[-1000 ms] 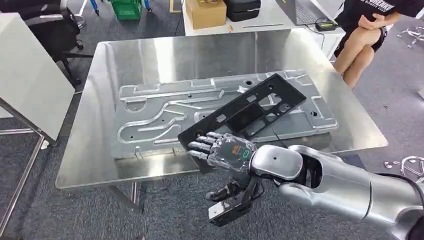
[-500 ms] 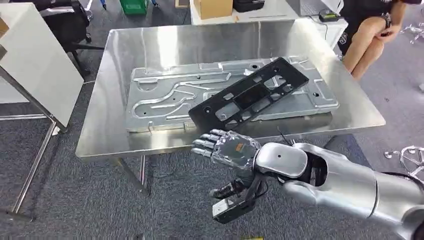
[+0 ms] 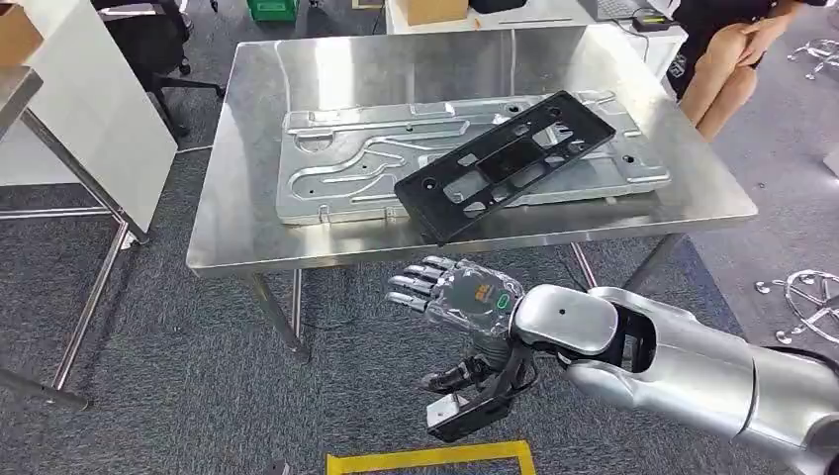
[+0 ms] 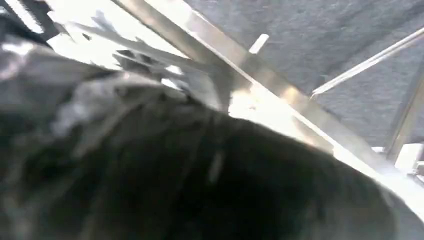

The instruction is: Take the parts from the cabinet and place them on the table.

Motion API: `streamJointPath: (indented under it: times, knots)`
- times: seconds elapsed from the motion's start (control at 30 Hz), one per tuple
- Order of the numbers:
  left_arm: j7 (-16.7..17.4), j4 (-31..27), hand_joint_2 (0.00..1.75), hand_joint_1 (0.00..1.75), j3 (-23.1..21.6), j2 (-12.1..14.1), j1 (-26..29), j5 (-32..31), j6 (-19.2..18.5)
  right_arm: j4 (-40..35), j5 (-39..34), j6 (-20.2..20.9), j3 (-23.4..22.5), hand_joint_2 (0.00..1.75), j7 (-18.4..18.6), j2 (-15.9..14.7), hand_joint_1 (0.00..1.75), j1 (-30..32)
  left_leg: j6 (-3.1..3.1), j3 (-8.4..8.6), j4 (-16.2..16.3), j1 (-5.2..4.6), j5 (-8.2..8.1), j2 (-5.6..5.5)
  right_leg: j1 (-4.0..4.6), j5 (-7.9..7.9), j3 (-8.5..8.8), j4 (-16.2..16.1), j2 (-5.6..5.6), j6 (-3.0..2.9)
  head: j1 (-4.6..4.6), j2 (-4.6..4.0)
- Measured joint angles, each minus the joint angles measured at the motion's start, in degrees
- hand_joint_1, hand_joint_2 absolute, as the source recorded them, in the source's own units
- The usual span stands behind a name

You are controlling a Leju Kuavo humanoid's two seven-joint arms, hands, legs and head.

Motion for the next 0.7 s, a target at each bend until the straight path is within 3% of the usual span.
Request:
streamJointPath:
  times: [0.03,0.07,0.1,0.13,0.2,0.23,0.27,0.3,0.33,0.37,0.4,0.43,0.47,0.53,0.57,0.6,0.63,0.7]
  knots:
    - [0.00,0.00,0.00,0.00,-0.02,0.00,0.01,0.00,0.00,0.00,0.11,0.00,0.11,0.00,0.02,-0.11,0.00,-0.03,-0.34,-0.05,-0.47,0.08,0.80,-0.02,0.13,0.45,-0.09,-0.49,-0.07,-0.30,0.04,0.00]
    - [-0.02,0.02,0.00,0.00,-0.04,0.00,0.21,0.00,0.00,0.02,0.15,-0.02,0.11,0.00,0.00,-0.11,0.00,0.11,-0.72,-0.37,-0.87,-0.38,1.16,-0.19,-0.49,1.76,-0.52,-1.59,-0.24,-0.65,0.11,0.00]
    - [-0.04,0.00,0.00,0.00,-0.04,0.04,0.09,-0.02,0.02,0.00,0.22,-0.11,0.13,0.00,0.00,-0.11,0.00,0.11,-0.99,-0.76,0.05,-0.13,-1.00,-0.25,-0.78,2.77,-0.95,-2.07,-0.73,-0.57,0.00,0.00]
    - [-0.09,0.02,0.00,0.00,-0.07,0.09,0.07,-0.02,0.02,-0.04,0.26,-0.22,0.15,0.00,0.00,-0.11,0.00,0.15,-1.12,-1.61,2.36,-0.11,-4.71,-0.23,-0.92,3.55,-1.89,-2.20,-0.70,-1.24,-0.15,0.00]
    - [-0.17,0.02,0.00,0.00,-0.07,0.15,0.10,-0.02,0.02,-0.02,0.41,-0.28,0.18,0.00,0.00,-0.15,0.00,0.37,-1.70,-3.18,10.20,0.23,-11.50,-0.15,-1.03,5.11,-3.93,-2.12,-0.77,-1.20,-0.15,0.00]
    - [-0.18,0.02,0.00,0.00,-0.09,0.15,0.09,-0.02,0.00,0.00,0.63,-0.42,0.18,0.00,0.02,-0.15,0.00,0.42,-2.02,-3.87,14.20,0.38,-12.87,-0.15,-1.09,5.92,-4.87,-2.01,-0.80,-1.10,-0.20,0.00]
    - [-0.20,0.00,0.00,0.00,-0.09,0.17,0.09,-0.02,0.02,0.00,0.74,-0.54,0.22,0.00,0.02,-0.15,0.00,0.55,-2.32,-4.00,17.25,0.50,-11.77,-0.14,-1.19,6.81,-6.26,-1.70,-0.80,-0.88,-0.20,0.00]
    - [-0.24,0.02,0.00,0.00,-0.09,0.20,0.08,-0.02,0.02,0.00,0.76,-0.61,0.26,0.00,0.02,-0.15,0.00,0.73,-2.57,-3.13,17.82,0.59,-9.24,-0.13,-1.36,7.46,-7.49,-1.34,-0.82,-0.60,-0.20,0.00]
    - [-0.26,0.02,0.00,0.00,-0.09,0.24,0.08,-0.02,0.02,0.00,0.83,-0.63,0.28,0.00,0.02,-0.17,0.00,0.90,-2.81,-1.12,16.22,0.72,-6.34,-0.12,-1.56,8.01,-8.84,-0.81,-0.84,-0.26,-0.18,0.00]
    - [-0.26,0.00,0.00,0.00,-0.09,0.26,0.08,-0.02,0.02,0.02,0.85,-0.63,0.28,0.00,0.02,-0.17,0.00,0.94,-3.05,2.00,12.58,0.91,-4.80,-0.10,-1.77,8.51,-10.11,-0.07,-0.87,0.09,-0.20,0.00]
    - [-0.28,0.00,0.00,0.00,-0.09,0.28,0.02,-0.02,0.02,0.00,0.85,-0.68,0.28,1.75,0.02,-0.17,0.00,0.87,-3.20,5.83,7.81,1.17,-5.74,-0.08,-1.73,8.81,-10.96,0.87,-0.85,0.45,-0.22,0.00]
    - [-0.31,0.00,0.00,0.00,-0.11,0.31,-0.04,-0.02,0.02,0.00,0.90,-0.79,0.17,1.75,0.02,-0.26,0.00,0.87,-3.36,9.99,1.71,0.85,-9.41,-0.13,-1.54,8.99,-11.90,1.73,-0.78,0.73,-0.35,0.00]
    - [-0.35,0.02,0.00,0.00,-0.11,0.33,-0.11,-0.04,0.02,0.02,0.92,-0.83,0.09,1.75,0.04,-0.42,0.00,0.98,-1.98,10.71,-0.08,0.70,-10.84,-0.31,-1.52,9.28,-12.00,2.15,-0.89,1.05,-0.13,0.00]
    - [-0.44,0.00,0.00,0.00,-0.15,0.35,-0.06,-0.04,0.02,0.04,1.00,-0.98,0.11,1.75,0.02,-0.52,0.00,0.94,-1.19,9.95,0.38,0.35,-10.17,-0.30,-1.56,10.58,-11.91,1.60,-0.97,1.76,-0.18,0.00]
    - [-0.44,0.00,0.00,0.00,-0.15,0.31,0.09,-0.04,0.02,0.11,1.03,-0.96,0.18,1.75,0.02,-0.68,0.00,1.10,-0.41,9.39,0.09,0.51,-9.32,-0.23,-1.67,11.25,-12.23,1.36,-0.94,2.17,-0.11,0.00]
    - [-0.44,0.00,0.00,0.00,-0.15,0.31,-0.03,-0.04,0.02,0.13,1.09,-0.96,0.28,1.75,0.02,-0.90,0.00,1.23,0.24,8.73,-0.05,0.77,-8.52,0.25,-2.06,9.55,-12.84,2.08,-0.60,2.49,-0.24,0.00]
    - [-0.44,0.02,0.00,0.00,-0.17,0.31,-0.08,-0.04,0.02,0.13,1.09,-1.03,0.31,1.75,0.02,-0.98,0.00,1.29,0.78,7.93,-0.04,0.78,-7.69,0.31,-1.99,6.15,-13.70,3.86,-0.52,2.67,-0.07,0.00]
    - [-0.44,0.00,0.00,0.00,-0.17,0.31,-0.03,-0.04,0.02,0.13,1.18,-1.09,0.31,1.75,0.02,-1.29,0.00,1.32,1.16,5.96,0.03,0.72,-6.06,0.43,-2.08,-0.65,-15.51,11.32,-0.41,3.17,0.02,0.00]
